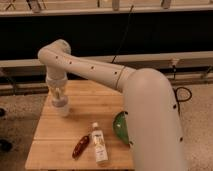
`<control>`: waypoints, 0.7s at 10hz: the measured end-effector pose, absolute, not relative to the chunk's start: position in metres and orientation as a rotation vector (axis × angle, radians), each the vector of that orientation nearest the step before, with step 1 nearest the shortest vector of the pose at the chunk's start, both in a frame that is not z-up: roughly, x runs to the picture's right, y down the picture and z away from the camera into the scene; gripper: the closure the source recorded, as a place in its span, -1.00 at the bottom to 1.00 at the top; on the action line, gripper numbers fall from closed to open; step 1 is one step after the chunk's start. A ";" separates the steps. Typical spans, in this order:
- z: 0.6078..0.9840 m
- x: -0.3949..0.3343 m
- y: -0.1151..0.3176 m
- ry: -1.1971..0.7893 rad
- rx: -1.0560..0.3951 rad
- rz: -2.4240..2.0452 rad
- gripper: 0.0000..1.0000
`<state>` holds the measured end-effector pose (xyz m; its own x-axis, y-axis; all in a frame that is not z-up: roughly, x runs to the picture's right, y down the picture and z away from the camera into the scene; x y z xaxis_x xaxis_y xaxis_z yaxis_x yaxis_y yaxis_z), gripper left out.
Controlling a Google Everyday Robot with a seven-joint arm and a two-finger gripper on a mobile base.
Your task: Place the white sponge in the ceramic cup
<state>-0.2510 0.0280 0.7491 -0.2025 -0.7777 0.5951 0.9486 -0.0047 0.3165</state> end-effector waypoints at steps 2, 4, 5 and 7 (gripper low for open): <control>0.752 -0.259 0.036 -0.806 -0.296 -1.616 0.70; 0.758 -0.256 0.038 -0.812 -0.296 -1.596 0.24; 0.760 -0.255 0.038 -0.812 -0.296 -1.592 0.11; 0.761 -0.252 0.035 -0.812 -0.291 -1.583 -0.32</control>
